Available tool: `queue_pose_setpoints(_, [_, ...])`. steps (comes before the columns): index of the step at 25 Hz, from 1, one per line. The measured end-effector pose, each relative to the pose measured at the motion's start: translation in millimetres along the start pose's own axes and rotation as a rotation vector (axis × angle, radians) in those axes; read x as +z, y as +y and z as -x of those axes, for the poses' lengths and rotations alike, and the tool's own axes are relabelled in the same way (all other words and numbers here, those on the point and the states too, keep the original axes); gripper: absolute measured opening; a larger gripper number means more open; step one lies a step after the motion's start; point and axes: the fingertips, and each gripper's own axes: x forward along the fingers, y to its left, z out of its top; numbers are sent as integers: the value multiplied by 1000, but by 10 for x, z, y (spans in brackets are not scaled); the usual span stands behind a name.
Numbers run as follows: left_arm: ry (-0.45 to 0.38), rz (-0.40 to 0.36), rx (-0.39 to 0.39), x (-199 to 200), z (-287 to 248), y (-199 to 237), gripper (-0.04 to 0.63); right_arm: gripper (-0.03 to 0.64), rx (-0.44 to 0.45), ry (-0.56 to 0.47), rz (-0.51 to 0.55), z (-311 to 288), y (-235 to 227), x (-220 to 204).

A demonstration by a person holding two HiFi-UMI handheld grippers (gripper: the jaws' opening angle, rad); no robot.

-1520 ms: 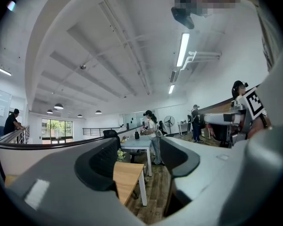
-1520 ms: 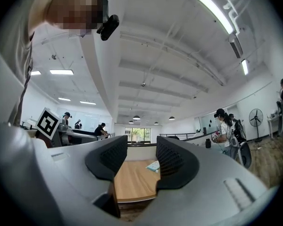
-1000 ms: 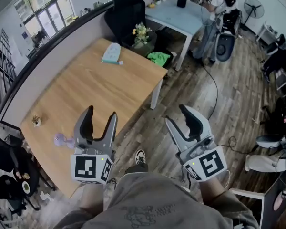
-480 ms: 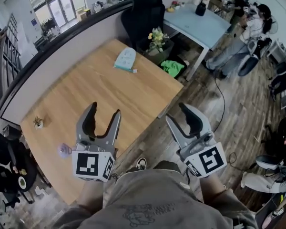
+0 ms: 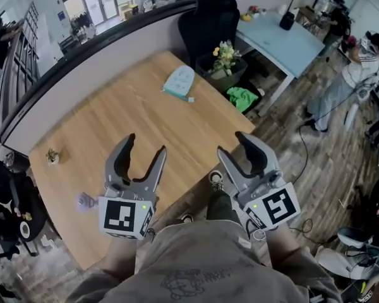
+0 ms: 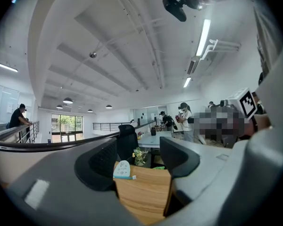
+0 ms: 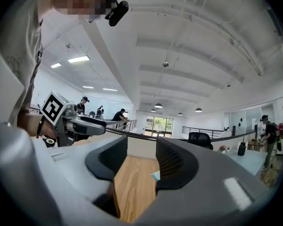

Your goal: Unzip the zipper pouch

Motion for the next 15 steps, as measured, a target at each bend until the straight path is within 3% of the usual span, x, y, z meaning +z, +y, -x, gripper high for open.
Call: queue_pose_setpoints(15, [72, 9, 174, -95, -1289, 74, 270, 176, 241, -8, -64, -840, -1239, -393])
